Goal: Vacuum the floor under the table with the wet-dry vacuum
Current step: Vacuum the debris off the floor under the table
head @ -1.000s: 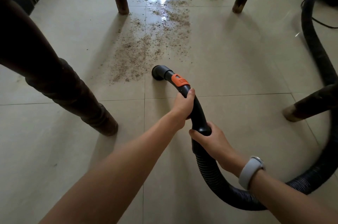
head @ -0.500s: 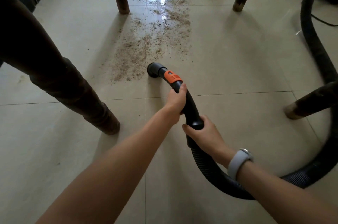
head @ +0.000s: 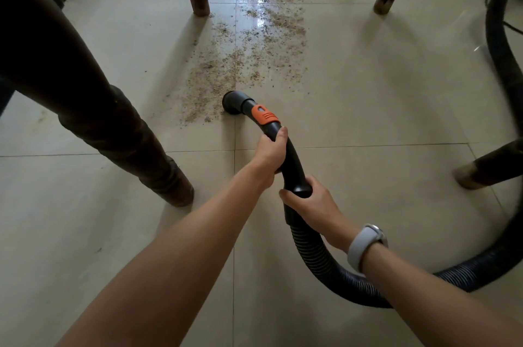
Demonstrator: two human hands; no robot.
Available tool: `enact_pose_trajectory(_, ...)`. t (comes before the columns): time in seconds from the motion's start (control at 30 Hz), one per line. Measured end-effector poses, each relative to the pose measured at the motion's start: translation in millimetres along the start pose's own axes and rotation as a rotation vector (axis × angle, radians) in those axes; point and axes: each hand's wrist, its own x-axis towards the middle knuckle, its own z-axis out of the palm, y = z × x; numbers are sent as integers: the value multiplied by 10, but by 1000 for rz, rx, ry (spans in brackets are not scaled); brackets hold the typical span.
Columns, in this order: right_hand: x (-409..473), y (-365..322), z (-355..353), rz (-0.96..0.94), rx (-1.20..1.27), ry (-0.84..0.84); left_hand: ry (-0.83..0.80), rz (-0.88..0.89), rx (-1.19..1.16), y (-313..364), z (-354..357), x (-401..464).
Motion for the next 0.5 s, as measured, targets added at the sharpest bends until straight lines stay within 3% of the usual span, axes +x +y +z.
enact_pose_trajectory(0.5, -223, 221, -142, 38, 59, -71, 70, -37, 42, -211, 136, -263)
